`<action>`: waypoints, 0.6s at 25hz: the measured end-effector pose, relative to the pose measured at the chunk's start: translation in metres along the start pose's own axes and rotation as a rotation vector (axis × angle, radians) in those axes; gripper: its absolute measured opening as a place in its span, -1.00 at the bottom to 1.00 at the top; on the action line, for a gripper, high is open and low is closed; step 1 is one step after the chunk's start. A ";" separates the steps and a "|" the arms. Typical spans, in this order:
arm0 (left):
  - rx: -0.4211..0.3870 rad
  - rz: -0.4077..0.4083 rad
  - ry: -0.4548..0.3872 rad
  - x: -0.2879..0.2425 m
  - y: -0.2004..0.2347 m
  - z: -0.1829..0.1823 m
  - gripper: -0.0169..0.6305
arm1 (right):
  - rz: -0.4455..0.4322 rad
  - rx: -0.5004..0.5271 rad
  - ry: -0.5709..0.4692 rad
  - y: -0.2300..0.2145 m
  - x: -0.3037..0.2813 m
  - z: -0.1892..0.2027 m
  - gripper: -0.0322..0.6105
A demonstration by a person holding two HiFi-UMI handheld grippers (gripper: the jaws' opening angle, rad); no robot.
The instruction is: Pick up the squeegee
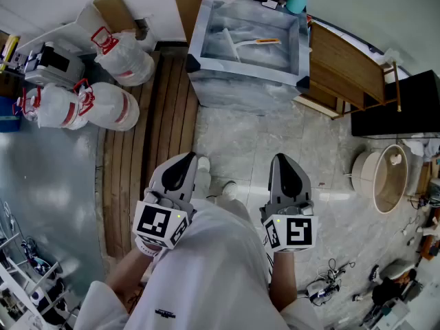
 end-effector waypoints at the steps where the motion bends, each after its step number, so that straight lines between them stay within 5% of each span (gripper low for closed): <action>1: -0.007 0.003 0.005 0.007 -0.011 0.002 -0.93 | -0.010 0.008 -0.001 0.003 0.011 0.003 -0.88; 8: -0.052 0.053 0.012 0.037 -0.070 0.007 -0.93 | -0.024 0.023 -0.015 0.013 0.066 0.019 -0.88; 15: -0.092 0.089 0.011 0.038 -0.065 0.003 -0.93 | 0.035 -0.056 -0.083 0.017 0.081 0.014 -0.88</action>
Point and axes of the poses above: the fingertips, and each gripper's own axes: x backward along the fingers, y to its left, z out of its underside, the point moved 5 cm from there along x, backward along the fingers, and after that the axes turned 4 degrees about -x, right-handed, at the moved point
